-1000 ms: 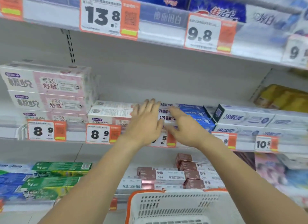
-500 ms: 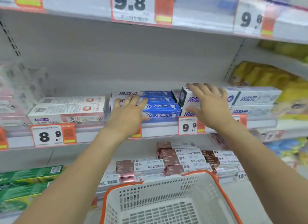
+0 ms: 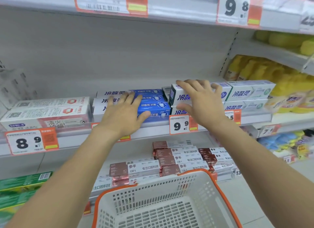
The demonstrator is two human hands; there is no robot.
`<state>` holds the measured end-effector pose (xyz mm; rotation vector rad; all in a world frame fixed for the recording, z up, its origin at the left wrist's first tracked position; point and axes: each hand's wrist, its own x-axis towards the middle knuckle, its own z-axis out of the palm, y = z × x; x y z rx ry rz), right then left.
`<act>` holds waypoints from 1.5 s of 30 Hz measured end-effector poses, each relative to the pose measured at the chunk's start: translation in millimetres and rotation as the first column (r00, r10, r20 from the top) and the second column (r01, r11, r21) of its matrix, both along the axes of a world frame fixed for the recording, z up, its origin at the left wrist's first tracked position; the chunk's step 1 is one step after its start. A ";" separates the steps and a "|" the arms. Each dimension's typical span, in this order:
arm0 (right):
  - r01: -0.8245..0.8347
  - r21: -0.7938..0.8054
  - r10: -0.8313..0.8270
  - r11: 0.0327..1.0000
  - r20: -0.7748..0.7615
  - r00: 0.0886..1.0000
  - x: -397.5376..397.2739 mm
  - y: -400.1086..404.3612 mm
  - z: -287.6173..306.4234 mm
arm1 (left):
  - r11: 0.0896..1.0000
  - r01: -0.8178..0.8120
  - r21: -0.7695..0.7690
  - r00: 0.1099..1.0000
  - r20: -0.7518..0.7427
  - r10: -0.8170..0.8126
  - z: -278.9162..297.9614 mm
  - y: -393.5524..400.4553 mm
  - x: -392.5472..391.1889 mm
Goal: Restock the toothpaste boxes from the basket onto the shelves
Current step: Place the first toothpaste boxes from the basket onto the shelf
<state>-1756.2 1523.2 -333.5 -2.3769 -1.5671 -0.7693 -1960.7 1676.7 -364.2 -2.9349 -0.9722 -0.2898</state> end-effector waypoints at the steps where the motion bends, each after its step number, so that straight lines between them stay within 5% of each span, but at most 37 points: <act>1: -0.002 0.013 0.002 1.000 0.002 1.000 0.7 0.0 -0.7 | 1.000 -0.009 -0.009 1.000 -0.019 0.009 1.0 -0.4 1.8; 4: -0.029 0.045 0.030 0.999 -0.005 1.000 2.3 0.2 -0.5 | 0.999 -0.022 -0.038 1.000 0.005 0.022 3.8 -10.9 10.1; 9: -0.072 0.125 0.072 0.990 0.009 0.997 13.1 -11.7 5.1 | 0.964 0.199 -0.176 0.889 0.447 -0.102 25.1 -46.9 57.4; 11: -0.065 0.203 0.070 0.977 -0.019 0.997 32.2 -34.0 11.4 | 0.922 0.283 -0.262 0.855 0.506 -0.119 32.1 -53.2 78.3; 14: 0.033 0.189 -0.018 0.981 -0.081 0.997 87.5 -73.4 20.7 | 0.890 0.292 -0.350 0.878 0.468 -0.104 31.1 -59.4 99.2; 19: 0.079 -0.078 -0.100 0.994 -0.315 0.944 158.6 -104.2 14.9 | 0.928 0.194 -0.319 0.875 0.484 -0.017 23.0 -64.0 108.4; 26: 0.090 0.119 -0.053 0.989 -0.288 0.956 161.1 -97.6 -1.4 | 0.927 0.183 -0.329 0.871 0.491 0.003 22.7 -61.4 107.3; 45: 0.109 0.104 -0.070 0.989 -0.325 0.943 152.6 -97.9 -1.3 | 0.946 0.138 -0.294 0.858 0.512 0.034 27.4 -67.3 106.0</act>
